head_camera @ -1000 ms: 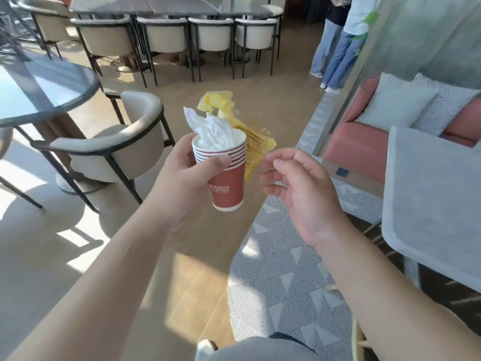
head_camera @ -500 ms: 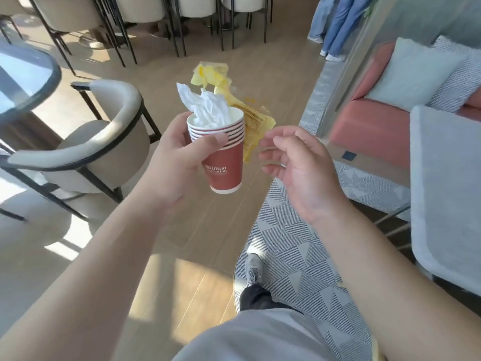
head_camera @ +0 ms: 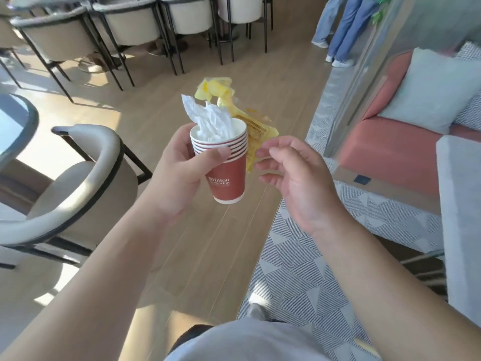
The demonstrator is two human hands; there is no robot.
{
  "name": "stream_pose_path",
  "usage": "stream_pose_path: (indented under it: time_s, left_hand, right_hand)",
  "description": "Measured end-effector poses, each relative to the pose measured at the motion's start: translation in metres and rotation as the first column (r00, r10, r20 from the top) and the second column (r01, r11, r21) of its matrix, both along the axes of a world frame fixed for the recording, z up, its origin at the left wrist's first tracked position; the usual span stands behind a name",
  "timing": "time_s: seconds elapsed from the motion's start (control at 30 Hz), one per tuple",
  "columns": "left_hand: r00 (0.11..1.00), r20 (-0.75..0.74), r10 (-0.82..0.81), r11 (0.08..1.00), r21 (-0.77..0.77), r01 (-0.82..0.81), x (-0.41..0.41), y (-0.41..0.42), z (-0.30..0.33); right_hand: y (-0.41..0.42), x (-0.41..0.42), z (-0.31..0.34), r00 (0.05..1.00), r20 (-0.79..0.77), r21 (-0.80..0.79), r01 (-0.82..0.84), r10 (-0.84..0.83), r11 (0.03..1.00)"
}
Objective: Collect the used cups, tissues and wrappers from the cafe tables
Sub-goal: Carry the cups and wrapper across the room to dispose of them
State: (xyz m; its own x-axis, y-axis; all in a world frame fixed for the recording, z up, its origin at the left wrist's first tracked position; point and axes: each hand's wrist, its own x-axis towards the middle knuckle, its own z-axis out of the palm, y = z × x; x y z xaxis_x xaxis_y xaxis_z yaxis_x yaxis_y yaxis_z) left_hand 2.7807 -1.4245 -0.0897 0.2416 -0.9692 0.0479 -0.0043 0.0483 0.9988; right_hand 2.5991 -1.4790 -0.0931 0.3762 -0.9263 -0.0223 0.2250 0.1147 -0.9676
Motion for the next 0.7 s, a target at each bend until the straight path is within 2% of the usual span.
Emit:
stream_pose_path:
  time_s: [0.33,0.7]
  left_hand:
    - [0.997,-0.079,-0.005,1.000,0.008,0.006,0.068,-0.107,-0.022]
    - [0.988,-0.106,-0.112,0.993,0.010,0.114,0.240,-0.242,-0.027]
  right_hand:
    - [-0.099,0.066,-0.018,0.999,-0.038,0.014,0.023,-0.023,1.000]
    - [-0.216,0.233,-0.016,0.987,-0.099,0.010,0.127,-0.126,0.992]
